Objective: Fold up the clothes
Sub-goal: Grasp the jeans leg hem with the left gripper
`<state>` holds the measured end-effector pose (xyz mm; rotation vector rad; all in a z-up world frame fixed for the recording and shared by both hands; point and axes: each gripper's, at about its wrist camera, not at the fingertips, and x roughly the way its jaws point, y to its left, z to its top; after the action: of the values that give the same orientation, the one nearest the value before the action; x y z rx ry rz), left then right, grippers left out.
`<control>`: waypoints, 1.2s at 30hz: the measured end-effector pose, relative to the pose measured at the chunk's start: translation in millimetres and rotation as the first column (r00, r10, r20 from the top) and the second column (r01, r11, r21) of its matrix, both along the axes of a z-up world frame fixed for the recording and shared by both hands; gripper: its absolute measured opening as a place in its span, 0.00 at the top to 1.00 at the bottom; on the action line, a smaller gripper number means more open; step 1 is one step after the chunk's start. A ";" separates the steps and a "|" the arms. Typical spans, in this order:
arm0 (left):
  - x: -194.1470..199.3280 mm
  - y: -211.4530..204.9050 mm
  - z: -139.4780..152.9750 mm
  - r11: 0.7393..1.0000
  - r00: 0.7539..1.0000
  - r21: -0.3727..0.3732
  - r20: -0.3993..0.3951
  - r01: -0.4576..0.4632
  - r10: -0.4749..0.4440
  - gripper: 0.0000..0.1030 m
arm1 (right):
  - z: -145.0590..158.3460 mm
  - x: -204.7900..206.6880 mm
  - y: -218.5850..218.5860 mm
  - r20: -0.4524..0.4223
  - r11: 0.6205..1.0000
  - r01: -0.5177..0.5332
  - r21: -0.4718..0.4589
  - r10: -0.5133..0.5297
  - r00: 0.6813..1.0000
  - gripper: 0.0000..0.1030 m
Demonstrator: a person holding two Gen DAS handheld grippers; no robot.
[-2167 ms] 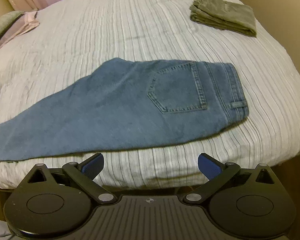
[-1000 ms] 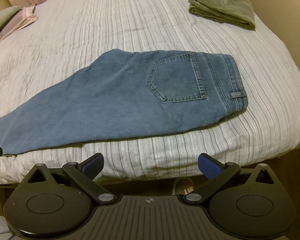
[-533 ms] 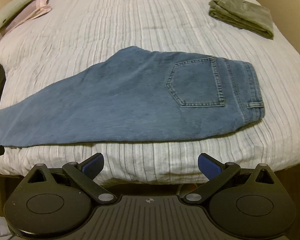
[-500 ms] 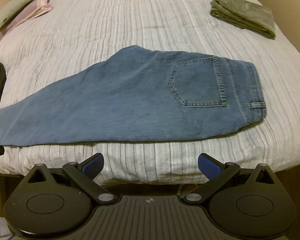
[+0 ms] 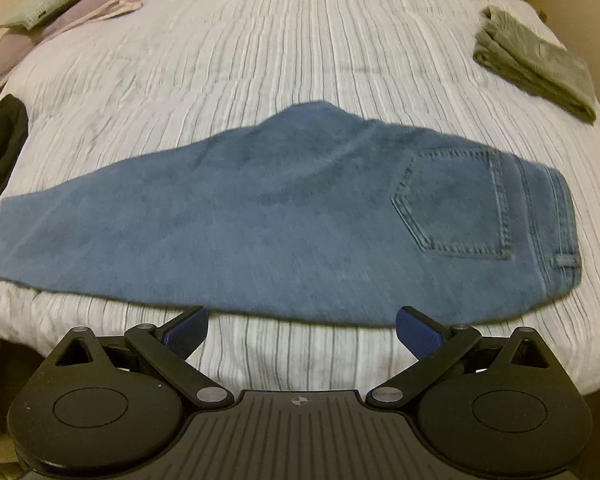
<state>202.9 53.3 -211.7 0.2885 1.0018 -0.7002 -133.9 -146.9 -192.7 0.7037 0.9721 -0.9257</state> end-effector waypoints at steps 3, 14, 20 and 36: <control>32.7 3.2 -18.2 0.998 0.999 -0.056 0.037 -0.033 0.035 0.86 | -12.9 10.2 -0.4 0.011 0.999 -0.006 -0.047 0.006 1.000 0.01; 108.8 39.8 -107.3 0.935 0.977 -0.285 -0.028 -0.209 0.210 0.87 | -85.3 61.1 5.1 0.078 0.954 -0.038 -0.296 0.064 0.995 0.01; 97.3 69.1 -106.7 0.852 0.975 -0.474 -0.104 -0.224 0.198 0.67 | -105.5 92.4 37.4 0.147 0.895 -0.103 -0.435 0.184 0.972 0.01; 122.2 90.3 -128.8 0.753 0.923 -0.550 -0.324 -0.362 0.208 0.51 | -110.2 203.5 114.1 0.135 0.871 -0.210 -0.445 0.297 0.945 0.01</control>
<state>325.0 143.6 -340.5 -0.5231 0.9716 -0.7428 69.6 -32.8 -302.9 0.2780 0.6328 -0.7788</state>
